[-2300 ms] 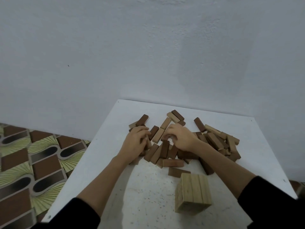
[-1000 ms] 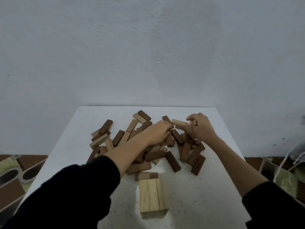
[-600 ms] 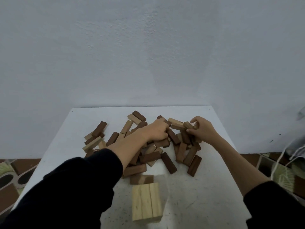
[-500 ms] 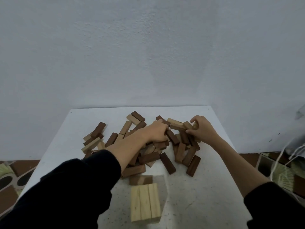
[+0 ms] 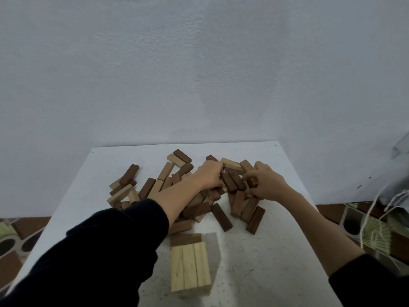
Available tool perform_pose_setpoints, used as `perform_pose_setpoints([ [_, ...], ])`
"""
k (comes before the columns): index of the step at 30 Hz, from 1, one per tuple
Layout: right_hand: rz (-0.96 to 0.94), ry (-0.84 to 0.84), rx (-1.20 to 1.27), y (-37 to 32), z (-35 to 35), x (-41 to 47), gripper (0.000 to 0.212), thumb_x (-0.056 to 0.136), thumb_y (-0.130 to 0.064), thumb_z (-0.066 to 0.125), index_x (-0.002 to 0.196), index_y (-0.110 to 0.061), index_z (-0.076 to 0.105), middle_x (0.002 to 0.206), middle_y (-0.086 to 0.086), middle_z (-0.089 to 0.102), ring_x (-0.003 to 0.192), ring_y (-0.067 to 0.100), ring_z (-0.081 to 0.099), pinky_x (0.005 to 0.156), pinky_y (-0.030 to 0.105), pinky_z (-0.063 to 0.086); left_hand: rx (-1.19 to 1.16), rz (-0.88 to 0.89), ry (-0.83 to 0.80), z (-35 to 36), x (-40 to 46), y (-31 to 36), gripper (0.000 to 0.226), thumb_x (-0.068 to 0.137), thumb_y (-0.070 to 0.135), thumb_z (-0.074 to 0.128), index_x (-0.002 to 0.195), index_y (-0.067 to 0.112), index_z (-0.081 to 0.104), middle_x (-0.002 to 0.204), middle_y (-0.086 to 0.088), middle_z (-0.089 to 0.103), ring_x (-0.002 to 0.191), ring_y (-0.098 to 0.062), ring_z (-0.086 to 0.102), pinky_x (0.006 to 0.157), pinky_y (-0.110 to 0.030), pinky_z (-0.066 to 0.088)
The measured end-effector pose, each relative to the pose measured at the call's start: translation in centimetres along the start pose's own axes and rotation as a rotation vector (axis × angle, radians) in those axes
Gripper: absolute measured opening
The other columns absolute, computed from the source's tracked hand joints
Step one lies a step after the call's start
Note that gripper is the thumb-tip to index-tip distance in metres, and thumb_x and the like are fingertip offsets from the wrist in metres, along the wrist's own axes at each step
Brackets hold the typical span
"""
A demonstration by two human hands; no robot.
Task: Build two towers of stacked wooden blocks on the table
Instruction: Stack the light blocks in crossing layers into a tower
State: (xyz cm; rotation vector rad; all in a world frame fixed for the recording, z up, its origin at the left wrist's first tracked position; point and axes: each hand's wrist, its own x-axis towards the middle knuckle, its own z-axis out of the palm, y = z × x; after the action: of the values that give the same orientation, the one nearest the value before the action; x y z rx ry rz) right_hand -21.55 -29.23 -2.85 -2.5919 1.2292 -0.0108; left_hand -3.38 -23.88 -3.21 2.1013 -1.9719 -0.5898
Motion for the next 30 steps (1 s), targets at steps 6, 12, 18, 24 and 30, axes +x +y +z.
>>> perform_pose_setpoints([
  [6,-0.036,-0.137,-0.193,-0.6,0.0,0.7,0.04,0.083,-0.034,0.065,0.122,-0.025,0.058,0.106,0.002,0.033,0.106,0.02,0.037,0.075,0.028,0.034,0.037,-0.045,-0.016,-0.3,0.1,0.6,0.019,0.082,0.014,0.062,0.093,0.016,0.046,0.098,-0.005,0.059,0.088,-0.02,0.047,0.077,-0.033,0.032],
  [12,-0.036,-0.155,-0.175,-0.6,-0.2,1.1,0.026,0.087,-0.017,0.059,0.113,-0.016,0.058,0.102,0.0,0.029,0.108,0.023,0.039,0.073,0.028,0.035,-0.037,-0.116,-0.054,-0.2,0.5,0.1,0.031,0.079,0.018,0.071,0.106,0.011,0.057,0.104,-0.006,0.061,0.092,-0.019,0.049,0.073,-0.032,0.033],
  [18,-0.036,-0.194,-0.16,-0.7,-0.6,0.6,0.025,0.086,-0.011,0.056,0.112,-0.01,0.059,0.107,0.004,0.031,0.096,0.017,0.031,0.072,0.028,0.035,-0.13,-0.119,-0.12,-0.4,0.6,-0.6,0.038,0.076,0.023,0.078,0.107,0.012,0.059,0.099,0.0,0.055,0.095,-0.018,0.05,0.083,-0.034,0.04],
  [24,-0.007,-0.183,-0.143,-1.1,-1.2,0.4,0.023,0.082,-0.006,0.057,0.105,-0.009,0.053,0.11,0.006,0.036,0.093,0.016,0.032,0.068,0.028,0.037,-0.201,-0.097,-0.113,-1.4,0.3,-1.0,0.022,0.075,0.015,0.079,0.077,0.016,0.056,0.083,0.003,0.056,0.085,-0.014,0.052,0.072,-0.026,0.043],
  [30,0.049,-0.012,0.175,-1.2,-2.6,0.3,0.026,0.08,0.001,0.054,0.069,-0.016,0.037,0.073,-0.003,0.043,0.07,0.016,0.042,0.059,0.027,0.038,-0.357,-0.036,-0.046,-4.1,-1.0,-1.1,0.024,0.079,0.01,0.074,0.073,0.014,0.051,0.081,0.002,0.059,0.075,-0.012,0.055,0.064,-0.021,0.043],
])
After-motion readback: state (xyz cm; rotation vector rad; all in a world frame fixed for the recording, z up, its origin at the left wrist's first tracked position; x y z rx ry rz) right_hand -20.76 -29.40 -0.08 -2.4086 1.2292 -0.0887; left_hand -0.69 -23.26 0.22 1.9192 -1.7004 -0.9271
